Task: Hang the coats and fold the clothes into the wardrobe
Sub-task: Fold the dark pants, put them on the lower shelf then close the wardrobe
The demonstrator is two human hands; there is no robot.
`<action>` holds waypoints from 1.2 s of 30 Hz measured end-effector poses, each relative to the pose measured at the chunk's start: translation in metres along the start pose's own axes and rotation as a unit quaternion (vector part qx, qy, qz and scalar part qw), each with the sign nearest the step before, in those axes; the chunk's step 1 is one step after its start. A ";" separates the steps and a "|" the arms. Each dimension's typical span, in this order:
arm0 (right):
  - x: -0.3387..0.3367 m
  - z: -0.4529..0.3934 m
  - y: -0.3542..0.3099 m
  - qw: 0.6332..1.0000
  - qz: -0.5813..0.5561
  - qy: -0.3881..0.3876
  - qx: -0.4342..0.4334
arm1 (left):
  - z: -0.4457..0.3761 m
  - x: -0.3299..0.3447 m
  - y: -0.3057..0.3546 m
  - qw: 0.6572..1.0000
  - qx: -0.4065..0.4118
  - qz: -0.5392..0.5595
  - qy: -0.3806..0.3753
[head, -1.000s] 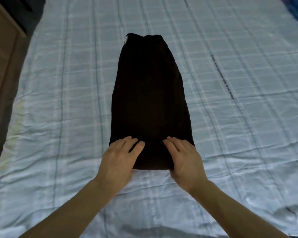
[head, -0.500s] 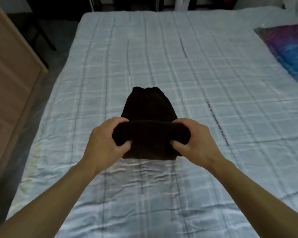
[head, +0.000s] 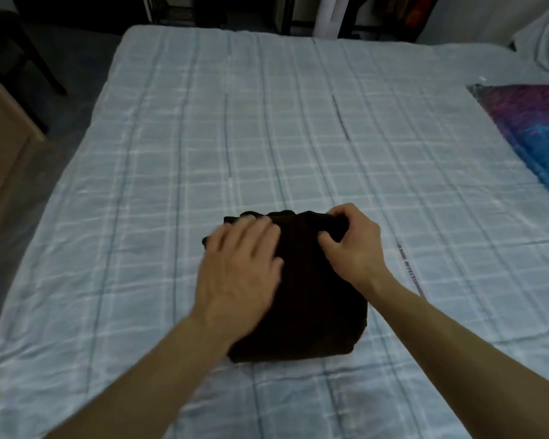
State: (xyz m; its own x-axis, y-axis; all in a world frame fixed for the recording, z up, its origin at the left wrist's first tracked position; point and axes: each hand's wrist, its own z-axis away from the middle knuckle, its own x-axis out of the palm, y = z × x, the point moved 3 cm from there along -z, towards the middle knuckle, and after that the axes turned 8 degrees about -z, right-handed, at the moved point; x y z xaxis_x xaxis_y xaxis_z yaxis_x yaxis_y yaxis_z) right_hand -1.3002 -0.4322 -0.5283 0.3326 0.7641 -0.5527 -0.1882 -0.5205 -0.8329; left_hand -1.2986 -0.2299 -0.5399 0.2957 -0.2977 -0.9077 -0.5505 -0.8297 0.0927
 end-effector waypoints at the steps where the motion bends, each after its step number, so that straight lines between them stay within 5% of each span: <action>1: 0.006 -0.007 0.004 1.000 0.010 0.000 0.002 | 0.003 0.012 0.008 0.999 0.011 -0.002 -0.048; 6: 0.029 -0.026 0.010 0.988 0.150 -0.036 -0.014 | 0.004 0.067 -0.003 0.981 -0.058 -0.028 -0.182; 9: 0.047 0.005 0.009 0.958 0.248 -0.058 -0.129 | -0.005 0.089 -0.001 0.975 -0.050 -0.038 -0.211; 13: 0.072 0.029 0.047 0.930 0.316 -0.132 -0.136 | -0.011 0.112 -0.011 0.977 -0.063 -0.022 -0.203; 24: 0.092 -0.011 0.101 0.957 0.233 -0.125 -0.122 | -0.026 0.152 -0.015 0.979 -0.064 -0.012 -0.194; 32: 0.076 -0.006 0.091 0.949 0.251 -0.166 -0.095 | 0.021 0.076 0.012 0.989 -0.029 0.018 -0.141; 36: 0.072 -0.002 0.079 0.939 0.275 -0.178 -0.108 | 0.080 0.073 0.014 0.968 0.033 -0.064 -0.240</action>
State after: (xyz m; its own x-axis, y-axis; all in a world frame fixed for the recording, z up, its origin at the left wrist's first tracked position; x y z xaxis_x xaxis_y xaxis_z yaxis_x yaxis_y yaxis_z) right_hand -1.2897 -0.4188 -0.6339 -0.0976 0.4158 -0.9042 -0.0358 -0.9094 -0.4144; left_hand -1.3468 -0.2256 -0.6378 -0.0237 0.0732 -0.9970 -0.5869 -0.8084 -0.0454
